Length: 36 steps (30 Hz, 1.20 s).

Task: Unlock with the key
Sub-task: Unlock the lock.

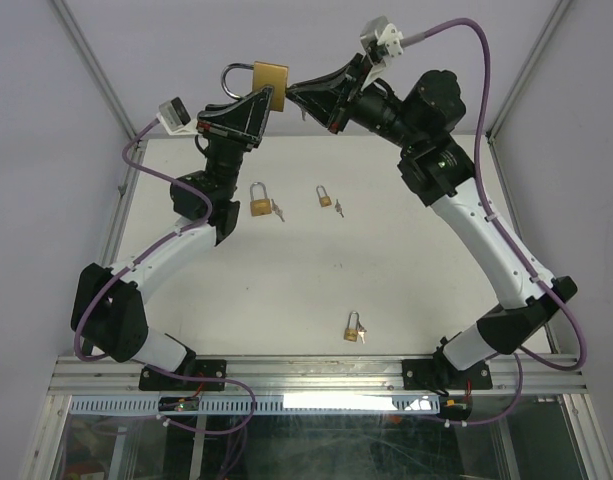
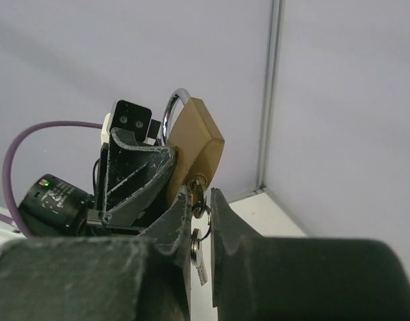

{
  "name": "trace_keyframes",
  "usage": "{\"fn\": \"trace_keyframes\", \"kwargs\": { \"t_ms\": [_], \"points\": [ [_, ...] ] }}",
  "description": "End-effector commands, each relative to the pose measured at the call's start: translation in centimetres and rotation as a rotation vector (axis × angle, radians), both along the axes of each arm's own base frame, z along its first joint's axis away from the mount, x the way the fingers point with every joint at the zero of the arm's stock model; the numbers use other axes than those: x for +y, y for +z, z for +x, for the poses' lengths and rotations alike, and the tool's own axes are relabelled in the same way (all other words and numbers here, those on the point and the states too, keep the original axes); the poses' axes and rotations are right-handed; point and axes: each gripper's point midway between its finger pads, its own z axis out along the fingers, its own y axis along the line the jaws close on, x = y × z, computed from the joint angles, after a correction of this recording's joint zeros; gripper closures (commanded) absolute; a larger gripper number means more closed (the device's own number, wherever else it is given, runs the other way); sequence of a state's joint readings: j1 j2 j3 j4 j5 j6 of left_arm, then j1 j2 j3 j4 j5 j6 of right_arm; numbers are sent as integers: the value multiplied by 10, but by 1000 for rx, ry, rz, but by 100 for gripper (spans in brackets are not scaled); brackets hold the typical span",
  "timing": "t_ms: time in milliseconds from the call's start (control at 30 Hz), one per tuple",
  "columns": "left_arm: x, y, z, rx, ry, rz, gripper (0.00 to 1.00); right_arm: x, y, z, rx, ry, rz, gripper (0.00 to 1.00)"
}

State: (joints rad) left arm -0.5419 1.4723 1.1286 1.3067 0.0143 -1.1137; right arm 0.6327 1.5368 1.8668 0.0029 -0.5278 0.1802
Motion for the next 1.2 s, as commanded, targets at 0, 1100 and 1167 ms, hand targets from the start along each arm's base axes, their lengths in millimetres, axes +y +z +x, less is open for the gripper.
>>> {"fn": "trace_keyframes", "kwargs": {
  "t_ms": [0,1100,1167],
  "points": [
    [-24,14,-16,-14,-124,69,100,24,-12,-13,-281,6,-115,100],
    [19,50,-72,-417,185,-23,100,-6,-9,-27,-240,-59,-15,26],
    [17,47,-71,-415,180,-13,100,-13,-4,-31,-232,-62,14,6]
  ]
}}
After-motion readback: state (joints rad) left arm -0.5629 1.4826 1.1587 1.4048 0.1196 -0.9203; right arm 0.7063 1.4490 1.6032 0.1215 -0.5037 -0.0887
